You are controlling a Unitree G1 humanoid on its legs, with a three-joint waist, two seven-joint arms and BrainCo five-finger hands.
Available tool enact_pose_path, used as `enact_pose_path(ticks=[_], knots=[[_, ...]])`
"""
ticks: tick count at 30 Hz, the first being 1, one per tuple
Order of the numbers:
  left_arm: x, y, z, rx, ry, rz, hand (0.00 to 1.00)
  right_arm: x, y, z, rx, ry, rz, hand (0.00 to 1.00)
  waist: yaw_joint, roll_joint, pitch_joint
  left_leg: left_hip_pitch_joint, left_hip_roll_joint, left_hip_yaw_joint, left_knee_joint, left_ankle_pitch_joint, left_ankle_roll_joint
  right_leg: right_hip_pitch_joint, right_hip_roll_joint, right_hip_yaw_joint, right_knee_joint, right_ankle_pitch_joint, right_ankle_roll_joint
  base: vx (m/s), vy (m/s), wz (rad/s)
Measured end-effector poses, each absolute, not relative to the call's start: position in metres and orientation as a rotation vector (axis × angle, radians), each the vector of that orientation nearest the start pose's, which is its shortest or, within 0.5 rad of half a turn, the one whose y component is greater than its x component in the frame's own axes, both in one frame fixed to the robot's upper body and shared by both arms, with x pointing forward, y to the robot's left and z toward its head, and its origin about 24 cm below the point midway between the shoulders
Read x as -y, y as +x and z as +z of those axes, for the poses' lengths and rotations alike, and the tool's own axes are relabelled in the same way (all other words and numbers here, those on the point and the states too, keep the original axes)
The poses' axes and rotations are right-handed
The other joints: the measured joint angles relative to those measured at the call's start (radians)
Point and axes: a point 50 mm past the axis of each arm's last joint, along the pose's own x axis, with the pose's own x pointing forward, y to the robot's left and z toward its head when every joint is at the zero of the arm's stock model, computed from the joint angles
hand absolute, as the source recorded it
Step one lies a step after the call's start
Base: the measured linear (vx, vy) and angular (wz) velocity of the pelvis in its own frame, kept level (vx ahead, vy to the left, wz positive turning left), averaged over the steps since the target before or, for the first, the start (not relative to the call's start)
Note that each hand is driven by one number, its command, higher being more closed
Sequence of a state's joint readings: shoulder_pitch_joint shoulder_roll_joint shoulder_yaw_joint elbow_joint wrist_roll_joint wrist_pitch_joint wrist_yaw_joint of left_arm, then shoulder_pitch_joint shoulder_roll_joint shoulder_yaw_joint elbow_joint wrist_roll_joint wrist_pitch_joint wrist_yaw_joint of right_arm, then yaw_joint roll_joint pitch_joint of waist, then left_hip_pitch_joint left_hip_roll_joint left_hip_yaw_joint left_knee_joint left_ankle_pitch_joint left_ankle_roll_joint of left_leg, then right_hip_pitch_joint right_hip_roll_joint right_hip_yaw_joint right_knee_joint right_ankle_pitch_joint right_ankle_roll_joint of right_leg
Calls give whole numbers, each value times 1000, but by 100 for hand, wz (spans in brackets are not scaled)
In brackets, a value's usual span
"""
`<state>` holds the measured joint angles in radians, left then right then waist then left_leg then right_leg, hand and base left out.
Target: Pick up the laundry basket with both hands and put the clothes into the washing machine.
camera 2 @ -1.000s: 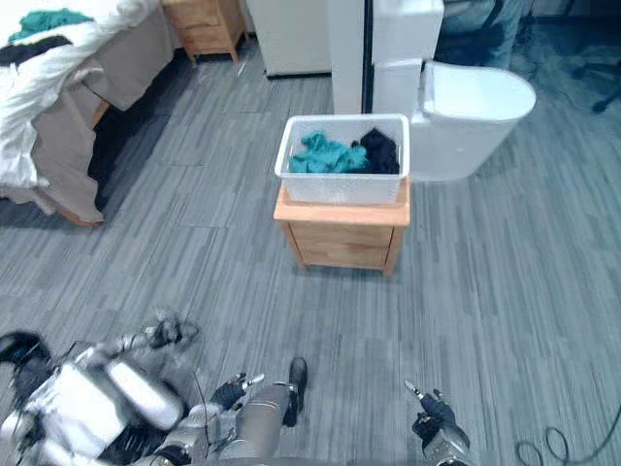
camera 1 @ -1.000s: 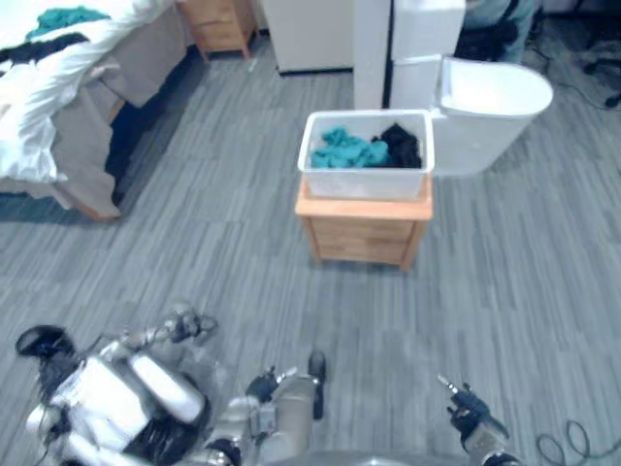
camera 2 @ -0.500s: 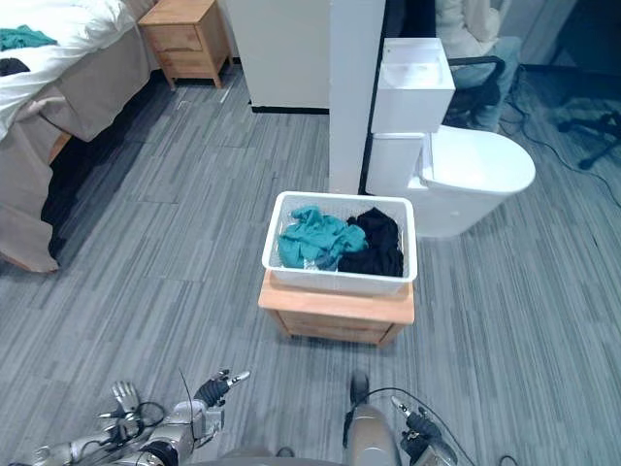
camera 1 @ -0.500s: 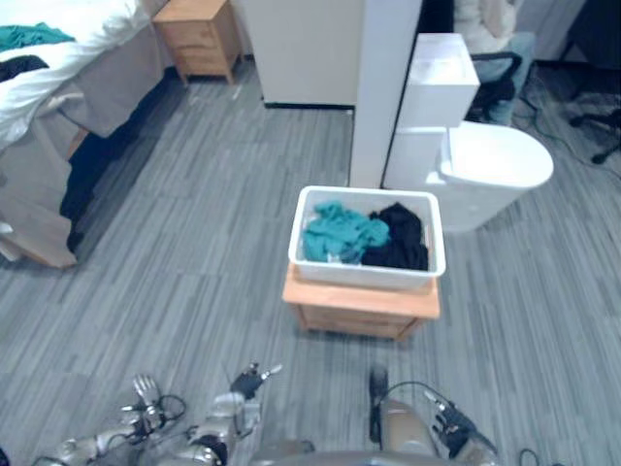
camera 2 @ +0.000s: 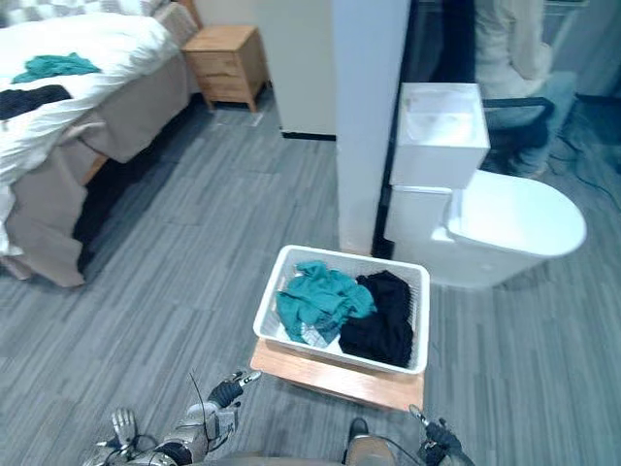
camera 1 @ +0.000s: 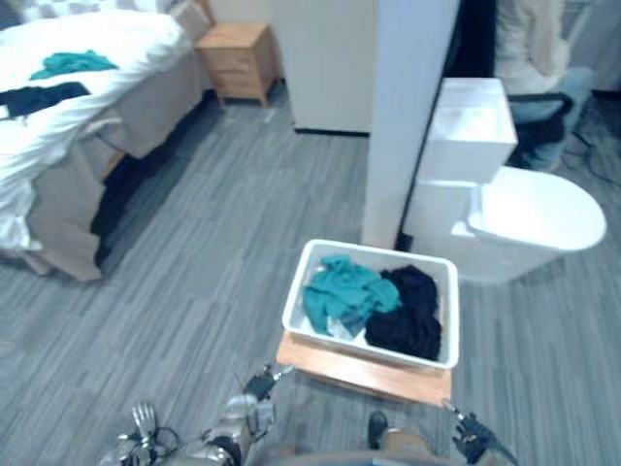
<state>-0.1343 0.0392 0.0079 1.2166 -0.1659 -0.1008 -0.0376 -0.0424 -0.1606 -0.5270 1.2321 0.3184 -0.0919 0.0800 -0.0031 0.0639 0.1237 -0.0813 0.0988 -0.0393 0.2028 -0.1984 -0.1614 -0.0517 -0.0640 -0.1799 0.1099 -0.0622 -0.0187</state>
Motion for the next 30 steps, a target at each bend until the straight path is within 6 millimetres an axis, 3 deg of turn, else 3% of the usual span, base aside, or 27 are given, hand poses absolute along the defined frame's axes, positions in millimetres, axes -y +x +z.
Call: enact_pose_path(ticks=[1,2,4,5,7,9,11,12,17,19,25,28,30], knots=[[-162,145,-155,-1005,-114,72,0,258,104,-151,-913,448,-642,0,11,14,-4,-12,8,-4,-29,49,-22,14,18,18,-12,-2,14,78,179,-56],[-163,136,-158,-1026,-116,90,0,259,107,-149,-892,442,-649,0,19,33,-14,-10,23,-3,-43,107,26,22,44,48,-11,-13,30,87,206,-69],[-170,134,-158,-1024,-117,120,0,251,114,-147,-866,444,-631,0,15,5,-35,9,8,29,-62,99,50,18,24,86,-19,-17,57,131,208,-59],[-173,143,-151,-959,-129,133,0,250,122,-141,-805,437,-613,0,12,-22,-51,5,-13,58,-95,104,64,6,4,113,-43,-3,80,152,214,-50],[-174,155,-141,-856,-163,148,0,257,129,-129,-701,432,-633,0,12,-37,-55,5,-37,80,-119,117,84,-8,-19,137,-66,17,95,106,170,-36],[-179,169,-116,-665,-218,170,0,277,139,-95,-491,381,-669,0,14,-40,-56,14,-77,117,-136,119,89,-5,-53,168,-103,33,121,141,202,-32],[-184,175,-103,-581,-243,192,0,284,141,-82,-412,370,-694,0,16,-41,-57,16,-89,125,-136,119,89,-4,-66,184,-117,40,131,106,112,-27],[-189,179,-88,-497,-269,213,0,290,145,-65,-324,346,-710,0,17,-44,-59,17,-101,126,-136,119,89,-1,-78,192,-130,43,137,78,60,-20],[-192,194,-44,-269,-317,206,0,310,154,-18,-121,215,-728,0,19,-48,-62,32,-96,126,-159,119,90,-1,-72,208,-135,48,141,51,0,-9],[-187,197,-41,-251,-341,199,0,315,154,-9,-96,166,-732,0,18,-50,-63,36,-93,125,-169,119,90,-2,-67,209,-136,48,141,-7,-45,-5],[-166,210,-36,-247,-326,82,0,321,156,-6,-140,95,-707,0,18,-70,-69,26,-81,121,-192,127,103,-24,-53,211,-135,54,135,-56,-42,0],[-152,226,-38,-270,-273,-6,0,327,177,7,-117,31,-625,0,17,-72,-67,5,-82,121,-197,140,122,-48,-52,214,-133,66,136,-121,-29,-2],[-142,243,-44,-319,-191,-80,0,329,202,15,-110,-11,-536,0,17,-76,-58,-10,-82,120,-199,152,131,-64,-51,218,-134,82,135,-130,-24,-2]])
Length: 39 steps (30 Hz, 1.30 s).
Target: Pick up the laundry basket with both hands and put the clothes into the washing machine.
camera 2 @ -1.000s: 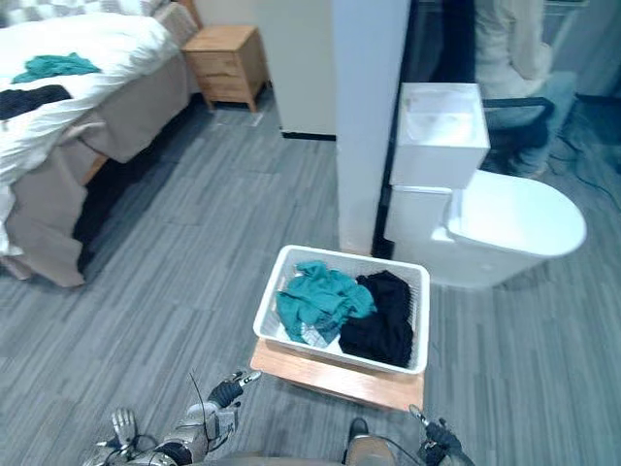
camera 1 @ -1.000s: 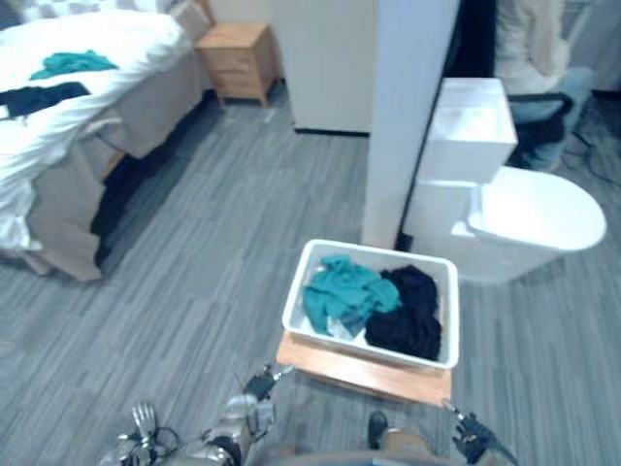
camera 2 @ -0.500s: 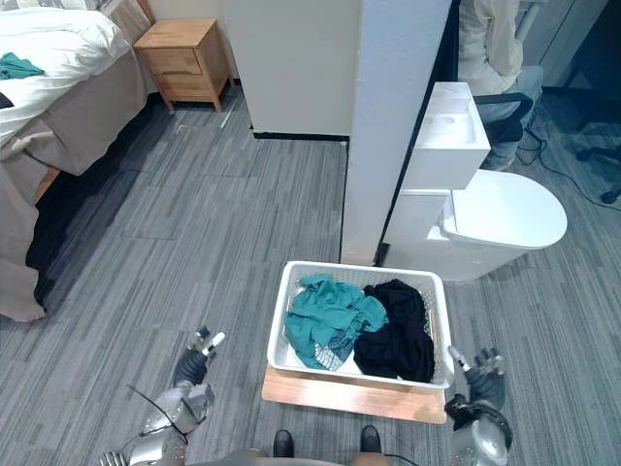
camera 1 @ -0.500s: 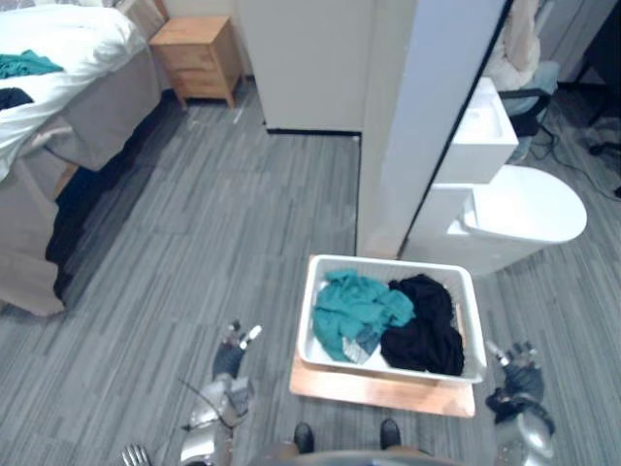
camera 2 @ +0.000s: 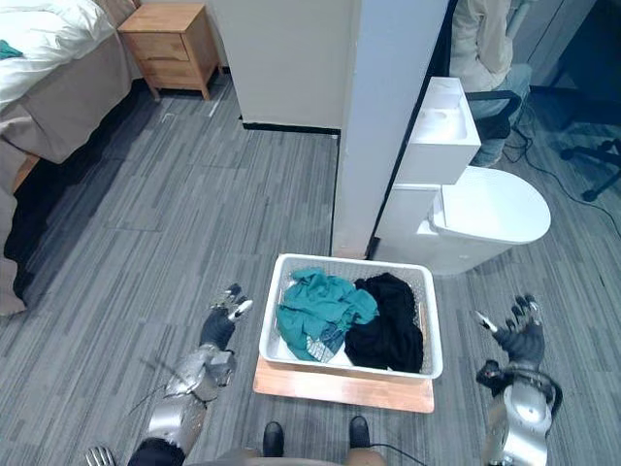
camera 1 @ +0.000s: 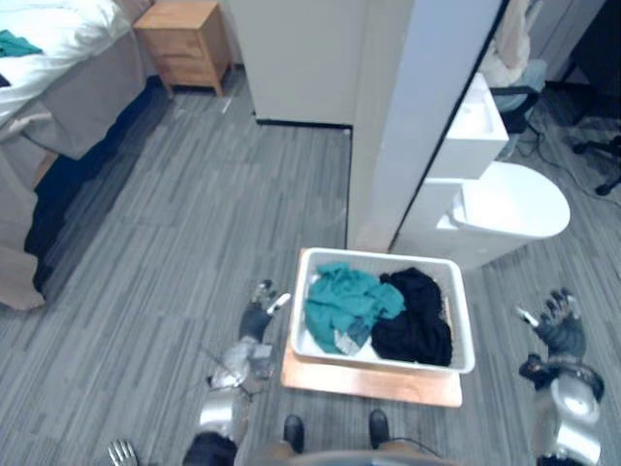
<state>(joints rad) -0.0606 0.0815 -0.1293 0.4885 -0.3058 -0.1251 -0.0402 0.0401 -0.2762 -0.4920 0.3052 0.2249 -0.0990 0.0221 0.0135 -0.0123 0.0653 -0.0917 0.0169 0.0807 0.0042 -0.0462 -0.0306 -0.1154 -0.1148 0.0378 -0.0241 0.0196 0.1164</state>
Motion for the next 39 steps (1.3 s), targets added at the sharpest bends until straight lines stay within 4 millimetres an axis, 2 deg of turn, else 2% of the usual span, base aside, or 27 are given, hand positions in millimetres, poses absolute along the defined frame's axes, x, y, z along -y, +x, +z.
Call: enact_pose_path(ticks=[3,8,11,14,18,22,23,30,34,39], knots=[[-128,263,-41,-335,-95,-164,0,324,232,22,-104,-20,-466,0,-1,-4,45,-17,-1,-3,-10,27,1,-18,1,-1,-5,22,-5,-140,-26,2],[-120,303,-16,-279,2,-192,0,314,274,33,-128,-34,-378,0,0,6,123,-37,1,-13,-88,100,4,-69,7,-2,-11,57,-7,-139,-34,5],[-115,322,1,-245,69,-201,0,308,295,47,-102,-45,-348,0,-1,5,168,-54,0,-10,-97,117,3,-92,6,3,-11,72,-7,-73,-6,-4],[-115,333,10,-221,131,-191,0,299,307,57,-71,-56,-309,0,-1,5,183,-74,-1,1,-97,124,6,-119,7,16,-11,84,-6,-14,4,-10],[-114,345,22,-196,163,-168,0,286,317,63,-56,-67,-261,0,-4,8,207,-88,-1,8,-97,130,5,-136,8,23,-11,92,-7,19,3,-7],[-120,356,33,-179,171,-123,0,278,328,77,-10,-60,-241,0,-11,3,242,-94,-2,33,-97,132,4,-157,9,51,-12,110,-6,3,0,-18],[-123,359,36,-178,166,-100,0,274,332,80,-1,-65,-225,0,-23,3,249,-105,-3,38,-97,135,6,-169,9,55,-13,114,-7,3,-4,-12],[-138,375,60,-127,209,1,0,262,334,75,-11,-37,-205,0,-38,0,272,-124,1,68,-98,140,1,-204,18,93,-16,132,-11,24,-21,-15],[-144,379,66,-121,254,19,0,259,336,75,-13,-35,-197,0,-51,-1,274,-127,1,76,-101,141,0,-206,18,102,-28,142,-10,30,-16,-7],[-149,383,75,-90,284,29,0,256,342,77,-16,-24,-194,0,-51,-10,288,-141,2,86,-106,144,-4,-226,20,107,-30,147,-11,23,-19,-5]])
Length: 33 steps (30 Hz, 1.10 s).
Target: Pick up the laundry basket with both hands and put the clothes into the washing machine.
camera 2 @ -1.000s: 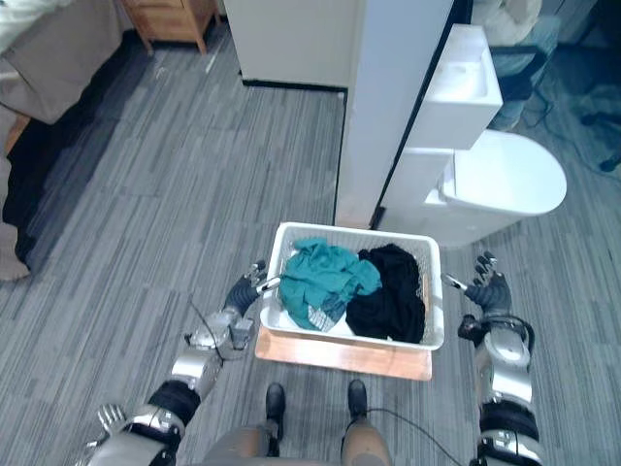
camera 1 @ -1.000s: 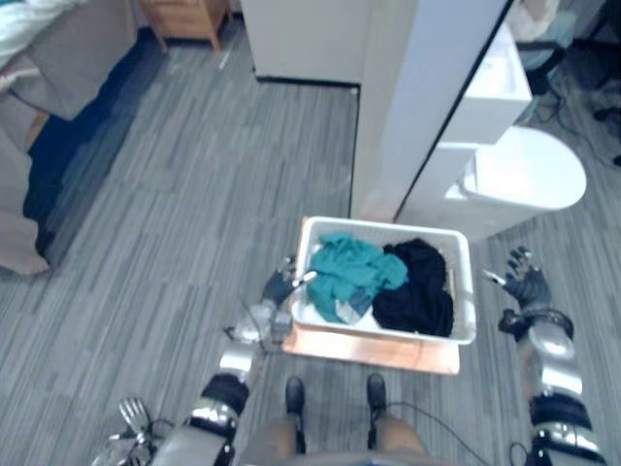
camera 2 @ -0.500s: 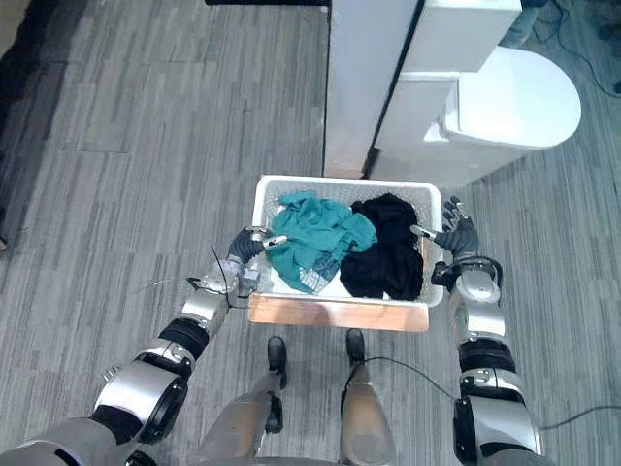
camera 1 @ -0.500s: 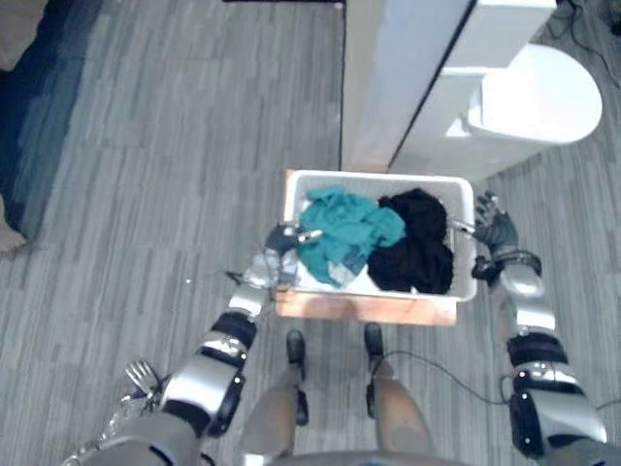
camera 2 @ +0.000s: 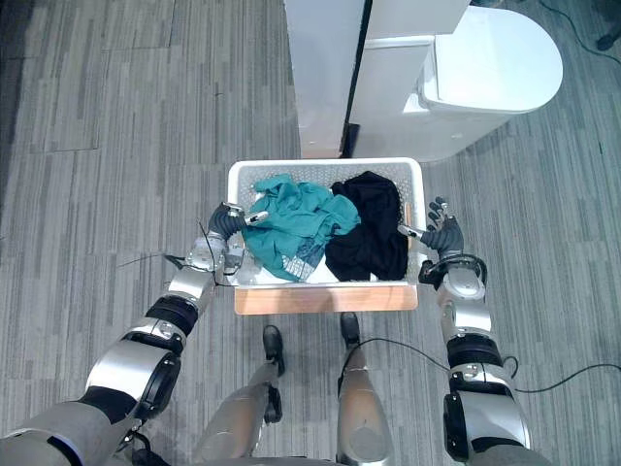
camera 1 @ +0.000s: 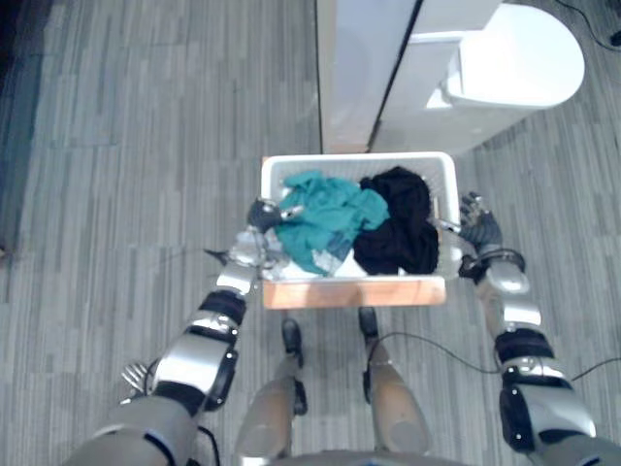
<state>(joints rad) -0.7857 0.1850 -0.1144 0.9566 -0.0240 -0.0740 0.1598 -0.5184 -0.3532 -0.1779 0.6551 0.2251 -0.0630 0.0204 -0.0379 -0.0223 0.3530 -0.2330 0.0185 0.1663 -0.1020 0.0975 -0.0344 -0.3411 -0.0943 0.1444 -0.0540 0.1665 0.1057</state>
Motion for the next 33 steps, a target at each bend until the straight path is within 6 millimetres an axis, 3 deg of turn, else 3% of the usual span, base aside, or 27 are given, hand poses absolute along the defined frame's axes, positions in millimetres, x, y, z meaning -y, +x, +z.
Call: enact_pose_path(ticks=[5,14,19,20,21,22,33], knots=[[-148,386,82,-68,309,26,0,247,349,74,-45,-19,-169,0,0,-2,3,-10,0,0,0,1,-1,-10,0,0,0,2,1,43,-6,0],[-150,395,104,-9,328,49,0,241,370,89,-55,-13,-178,0,-2,-13,18,-45,3,-8,-1,22,-1,-42,4,-1,0,24,-3,7,-4,2],[-151,396,106,-7,338,50,0,240,378,91,-95,-35,-172,0,0,-12,33,-55,14,-28,-2,35,-17,-51,13,-10,10,29,-8,-24,-13,7],[-151,396,105,-9,339,51,100,240,379,90,-103,-36,-171,0,1,-12,33,-55,16,-29,-2,36,-19,-52,16,-10,14,28,-9,0,0,0],[-152,395,104,-13,341,52,100,239,379,89,-110,-35,-170,0,2,-12,33,-55,17,-30,-2,37,-20,-53,17,-10,16,28,-8,0,0,0],[-153,395,103,-18,345,53,100,239,380,88,-123,-33,-170,100,4,-12,33,-55,18,-31,-2,39,-23,-54,19,-9,17,24,-5,0,0,0],[-157,395,102,-18,440,41,100,246,372,64,-230,-8,-186,100,2,-13,33,-53,15,-45,-2,45,-29,-45,11,-29,18,13,1,18,2,3]])
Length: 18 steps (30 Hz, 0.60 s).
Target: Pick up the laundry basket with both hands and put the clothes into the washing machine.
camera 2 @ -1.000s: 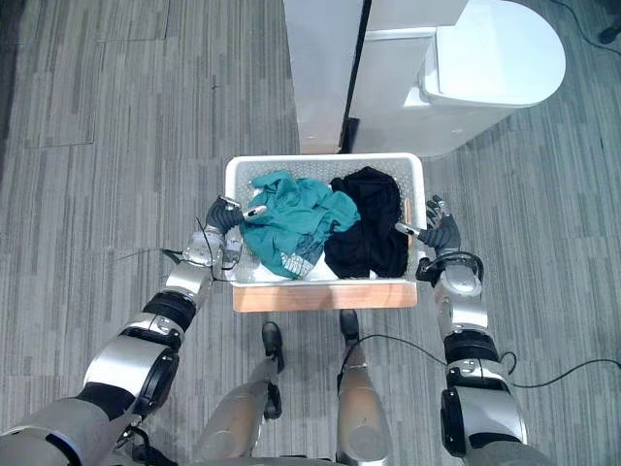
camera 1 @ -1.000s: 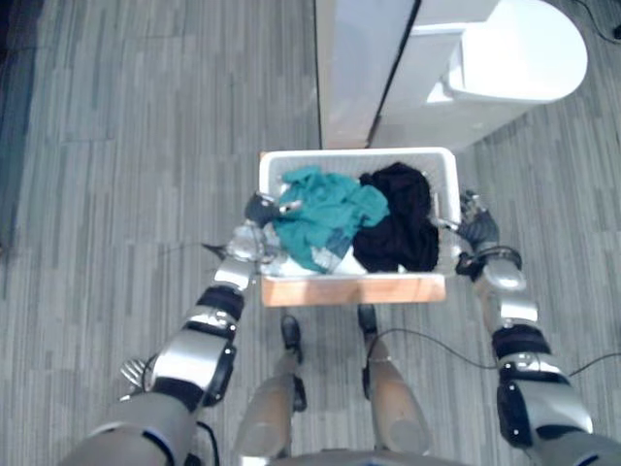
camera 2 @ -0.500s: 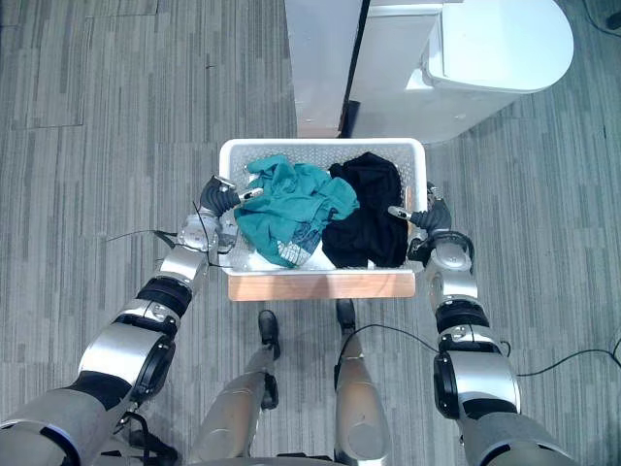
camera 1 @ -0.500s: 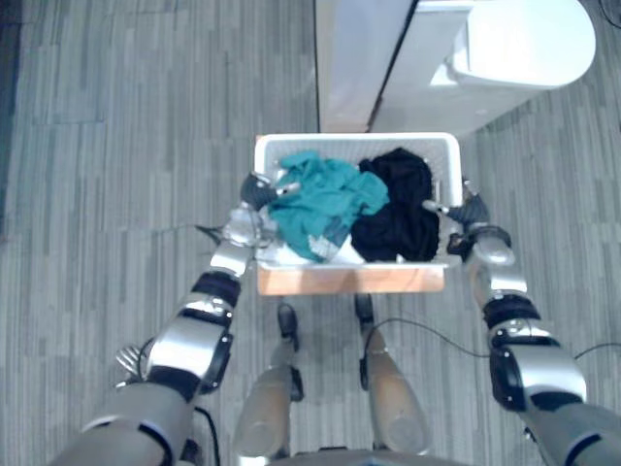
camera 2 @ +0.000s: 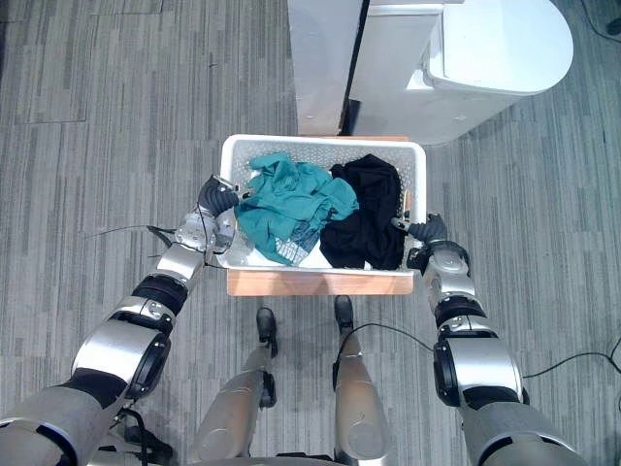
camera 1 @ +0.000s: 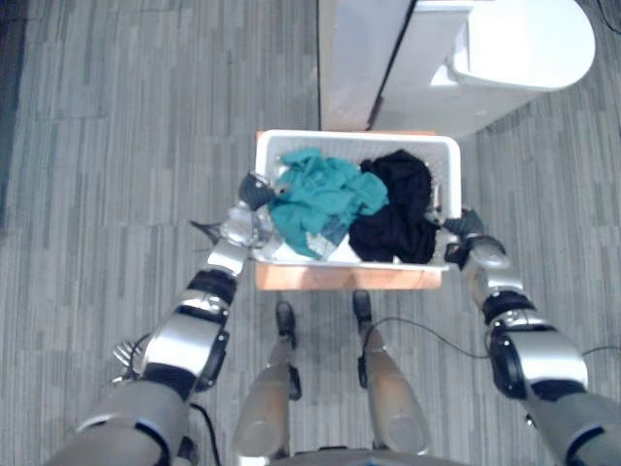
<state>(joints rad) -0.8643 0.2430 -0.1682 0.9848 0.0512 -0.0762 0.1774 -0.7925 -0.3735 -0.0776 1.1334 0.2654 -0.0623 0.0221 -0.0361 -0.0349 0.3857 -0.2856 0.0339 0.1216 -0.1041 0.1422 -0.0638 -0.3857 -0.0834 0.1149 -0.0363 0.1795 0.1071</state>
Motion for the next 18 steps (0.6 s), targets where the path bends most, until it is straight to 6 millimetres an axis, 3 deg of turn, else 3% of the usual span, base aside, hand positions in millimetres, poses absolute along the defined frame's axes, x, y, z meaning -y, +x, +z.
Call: enact_pose_path(ticks=[12,15,18], knots=[[-159,391,89,-75,470,-4,100,248,366,50,-305,2,-199,100,0,-2,-1,47,0,13,0,0,0,41,2,15,-2,3,-4,33,-6,-3],[-161,384,74,-120,466,-15,100,248,354,32,-347,3,-196,100,-1,-1,-5,80,-2,18,1,-6,3,73,2,16,-7,-11,7,19,-14,-6],[-157,367,47,-174,468,-87,100,259,320,3,-387,-12,-214,100,-7,0,-51,87,-5,1,4,-12,8,104,-5,-6,-39,-11,7,50,-15,13]])
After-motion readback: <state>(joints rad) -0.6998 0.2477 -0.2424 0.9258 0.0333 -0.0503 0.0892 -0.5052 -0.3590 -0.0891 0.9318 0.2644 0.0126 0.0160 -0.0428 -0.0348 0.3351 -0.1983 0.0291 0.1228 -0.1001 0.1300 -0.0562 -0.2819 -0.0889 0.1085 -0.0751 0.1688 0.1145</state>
